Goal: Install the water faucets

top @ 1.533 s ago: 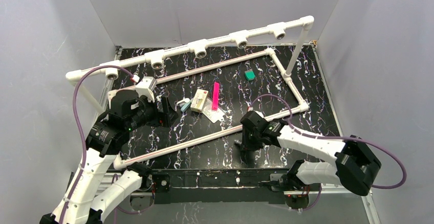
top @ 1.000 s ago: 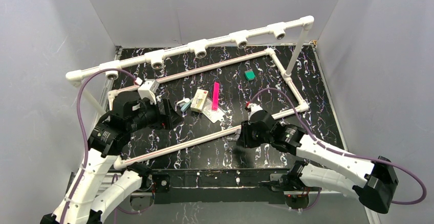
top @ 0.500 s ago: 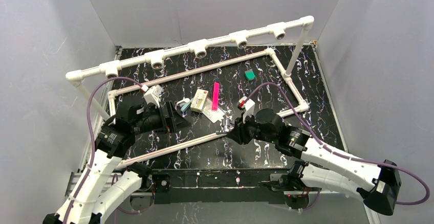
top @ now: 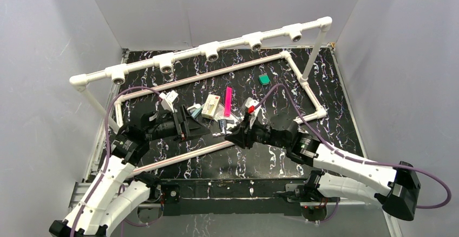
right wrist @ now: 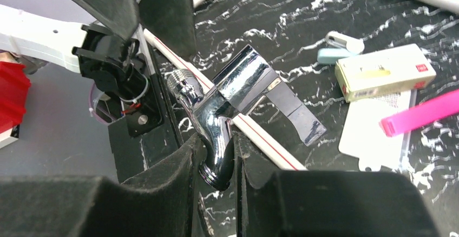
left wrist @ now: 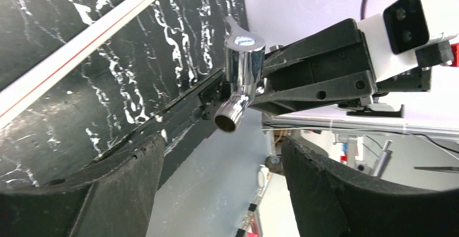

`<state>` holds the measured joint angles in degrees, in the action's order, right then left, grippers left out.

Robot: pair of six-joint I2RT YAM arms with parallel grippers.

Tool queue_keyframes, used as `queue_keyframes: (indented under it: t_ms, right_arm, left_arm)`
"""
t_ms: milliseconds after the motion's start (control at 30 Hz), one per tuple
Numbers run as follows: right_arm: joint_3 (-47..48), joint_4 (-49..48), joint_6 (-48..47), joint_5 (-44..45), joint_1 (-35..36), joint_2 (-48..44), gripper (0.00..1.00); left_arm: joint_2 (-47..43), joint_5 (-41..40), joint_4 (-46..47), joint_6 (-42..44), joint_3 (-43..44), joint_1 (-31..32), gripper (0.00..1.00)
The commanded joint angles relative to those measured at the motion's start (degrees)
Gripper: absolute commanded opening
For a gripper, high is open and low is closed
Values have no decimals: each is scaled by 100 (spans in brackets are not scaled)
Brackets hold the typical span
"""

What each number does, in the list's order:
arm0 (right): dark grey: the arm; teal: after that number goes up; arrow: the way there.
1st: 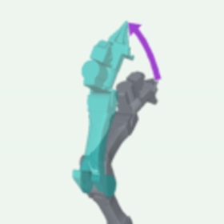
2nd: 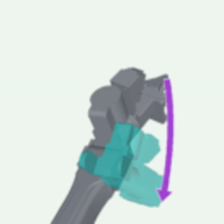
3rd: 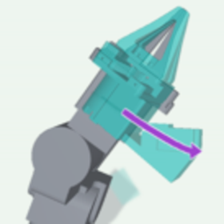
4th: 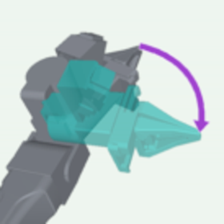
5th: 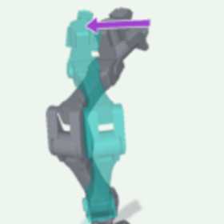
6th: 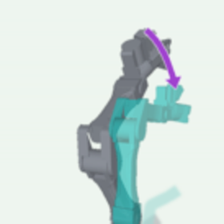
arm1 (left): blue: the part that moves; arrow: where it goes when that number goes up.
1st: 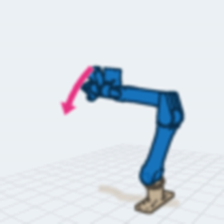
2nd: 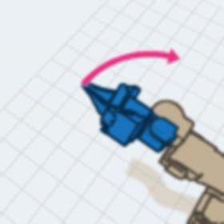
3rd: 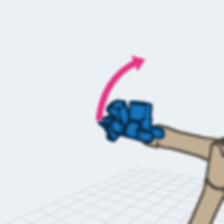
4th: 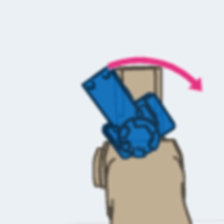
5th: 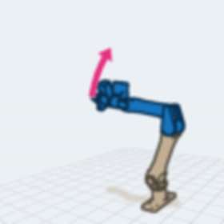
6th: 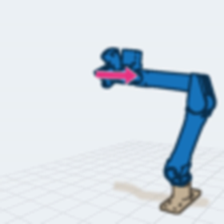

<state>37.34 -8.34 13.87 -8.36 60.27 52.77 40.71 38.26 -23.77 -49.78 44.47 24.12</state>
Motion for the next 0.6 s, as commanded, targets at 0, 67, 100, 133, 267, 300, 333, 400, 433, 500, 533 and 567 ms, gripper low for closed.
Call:
queue_keyframes:
  t_ms: [0, 67, 100, 133, 267, 300, 333, 400, 433, 500, 533, 567]
  right_arm:
    - [511, -1058, -153, -100, 175, 146, 1]
    - [590, -1200, -117, -118, 230, 206, 1]
    - [612, -1294, -90, -145, 264, 231, 1]
    - [620, -1395, -59, -157, 292, 263, 1]
    - [768, -1586, 27, -169, 414, 420, 1]
    - [788, -1638, 32, -161, 459, 434, 1]
    - [794, -1710, 30, -153, 503, 450, 1]
    - [792, -1822, 29, -68, 578, 451, 1]
    - [804, -1842, 22, -20, 598, 457, 1]
    - [830, -1815, 5, 59, 648, 489, 1]
    - [835, -1805, 7, 84, 666, 500, 1]
    - [836, -1804, 7, 115, 685, 517, 1]
  left_arm:
    - [-181, 483, 906, -741, -141, 23, 76]
    - [-212, 517, 1058, -876, -148, 30, 75]
    - [-227, 539, 1137, -957, -163, 36, 74]
    - [-257, 543, 1216, -1020, -185, 40, 73]
    - [-403, 672, 1855, -1516, -440, 58, 67]
    - [-444, 691, 2050, -1671, -526, 65, 67]
    - [-492, 711, 2234, -1874, -626, 66, 66]
    - [-593, 737, 2679, -2178, -791, 67, 64]
    - [-642, 743, 2902, -2342, -876, 67, 63]
    - [-737, 747, 3320, -2627, -1010, 67, 61]
    - [-772, 742, 3514, -2740, -1072, 67, 60]
    - [-799, 752, 3702, -2827, -1125, 67, 59]
